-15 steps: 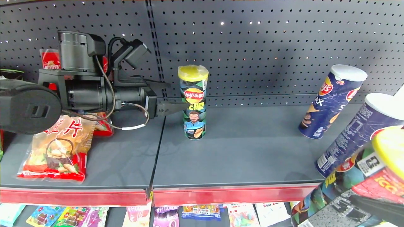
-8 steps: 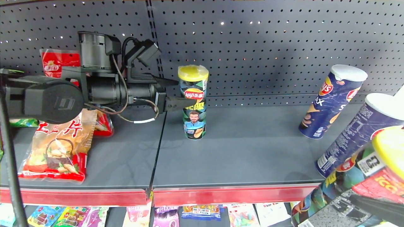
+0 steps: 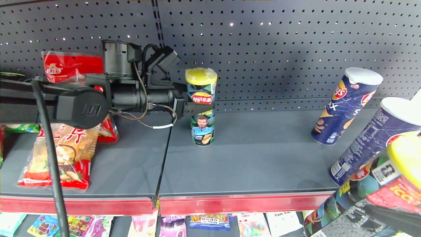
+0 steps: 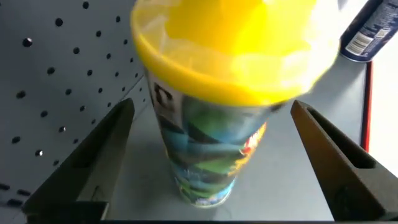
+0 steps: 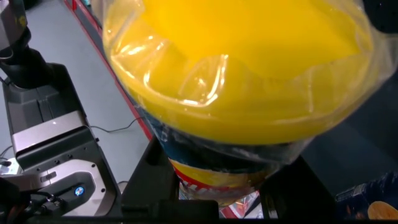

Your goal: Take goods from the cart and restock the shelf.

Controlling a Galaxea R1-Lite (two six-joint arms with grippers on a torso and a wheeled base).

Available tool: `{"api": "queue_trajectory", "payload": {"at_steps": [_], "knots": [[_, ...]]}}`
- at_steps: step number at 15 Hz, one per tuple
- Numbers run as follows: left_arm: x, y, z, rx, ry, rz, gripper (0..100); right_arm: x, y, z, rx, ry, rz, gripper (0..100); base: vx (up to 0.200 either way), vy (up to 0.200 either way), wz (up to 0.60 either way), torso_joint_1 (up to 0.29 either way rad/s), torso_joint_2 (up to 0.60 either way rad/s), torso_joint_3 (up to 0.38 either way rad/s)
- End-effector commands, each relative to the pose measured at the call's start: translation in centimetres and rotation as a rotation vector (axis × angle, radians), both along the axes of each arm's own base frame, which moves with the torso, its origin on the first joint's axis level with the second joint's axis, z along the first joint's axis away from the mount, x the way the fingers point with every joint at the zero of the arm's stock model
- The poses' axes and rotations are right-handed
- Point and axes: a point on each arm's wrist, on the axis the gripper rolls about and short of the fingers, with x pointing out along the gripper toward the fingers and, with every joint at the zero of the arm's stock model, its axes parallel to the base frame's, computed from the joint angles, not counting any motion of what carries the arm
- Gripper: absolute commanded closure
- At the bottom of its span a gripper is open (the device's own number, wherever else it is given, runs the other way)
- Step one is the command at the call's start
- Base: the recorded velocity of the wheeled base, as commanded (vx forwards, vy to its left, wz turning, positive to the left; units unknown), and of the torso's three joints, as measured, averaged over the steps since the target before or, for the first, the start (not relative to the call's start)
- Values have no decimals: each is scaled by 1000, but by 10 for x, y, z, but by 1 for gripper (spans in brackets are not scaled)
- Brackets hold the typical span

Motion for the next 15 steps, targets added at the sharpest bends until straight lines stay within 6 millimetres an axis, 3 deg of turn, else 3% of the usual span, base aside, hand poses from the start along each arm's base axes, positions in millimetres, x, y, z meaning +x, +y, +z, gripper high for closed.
{"api": "queue_trajectory", "payload": {"at_steps": [1,5,8,12,15], "knots": [[4,-3,-5,2,2,-3,100,0,0,0,0,0,-1,100,0,0,0,0,0,0],[-1,-7,-3,-2,-2,-15,100,0,0,0,0,2,-2,100,0,0,0,0,0,0],[-17,1,1,0,4,-16,100,1,0,0,-1,3,-2,100,0,0,0,0,0,0],[-67,22,9,-6,18,-54,100,0,0,-1,-1,3,-2,100,0,0,0,0,0,0],[-86,30,4,-11,39,-100,100,1,0,0,1,1,-2,100,0,0,0,0,0,0]]}}
